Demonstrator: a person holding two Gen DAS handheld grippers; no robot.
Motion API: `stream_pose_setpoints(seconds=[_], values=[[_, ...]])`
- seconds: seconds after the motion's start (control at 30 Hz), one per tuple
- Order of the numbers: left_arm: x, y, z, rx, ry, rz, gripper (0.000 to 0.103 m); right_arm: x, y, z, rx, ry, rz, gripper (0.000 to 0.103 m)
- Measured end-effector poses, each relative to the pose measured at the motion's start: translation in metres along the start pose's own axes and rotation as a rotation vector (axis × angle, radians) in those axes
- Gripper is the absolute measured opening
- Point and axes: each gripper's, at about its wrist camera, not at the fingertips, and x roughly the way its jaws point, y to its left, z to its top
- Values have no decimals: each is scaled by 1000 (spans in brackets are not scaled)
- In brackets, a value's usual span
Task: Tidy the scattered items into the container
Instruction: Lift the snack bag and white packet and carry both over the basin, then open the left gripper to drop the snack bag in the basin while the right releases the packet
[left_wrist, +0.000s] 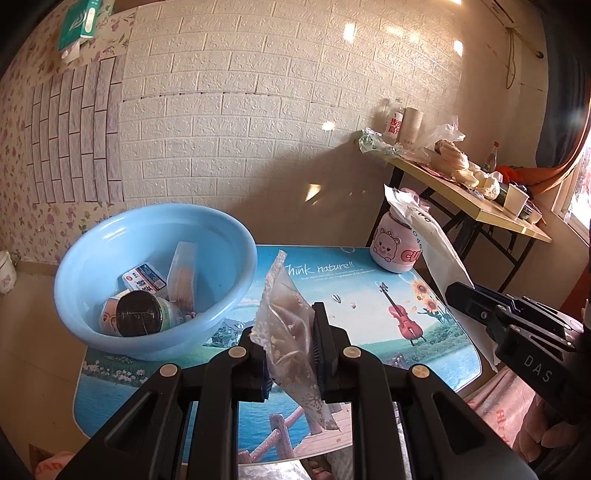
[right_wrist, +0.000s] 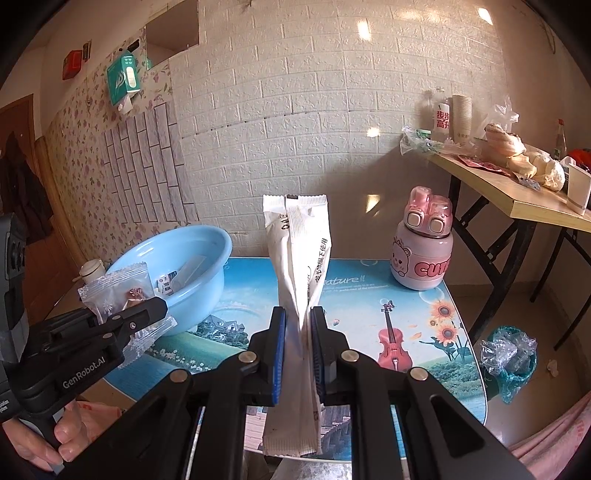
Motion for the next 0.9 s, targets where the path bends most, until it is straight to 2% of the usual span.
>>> stream_pose_setpoints(seconds=[0.33,0.9], values=[[-9,19,22,11,-45,28,16,12,17,15,-32,-8,23,14],[10,109,47,-58,-49,137,16,79,95,47,-147,17,109,14]])
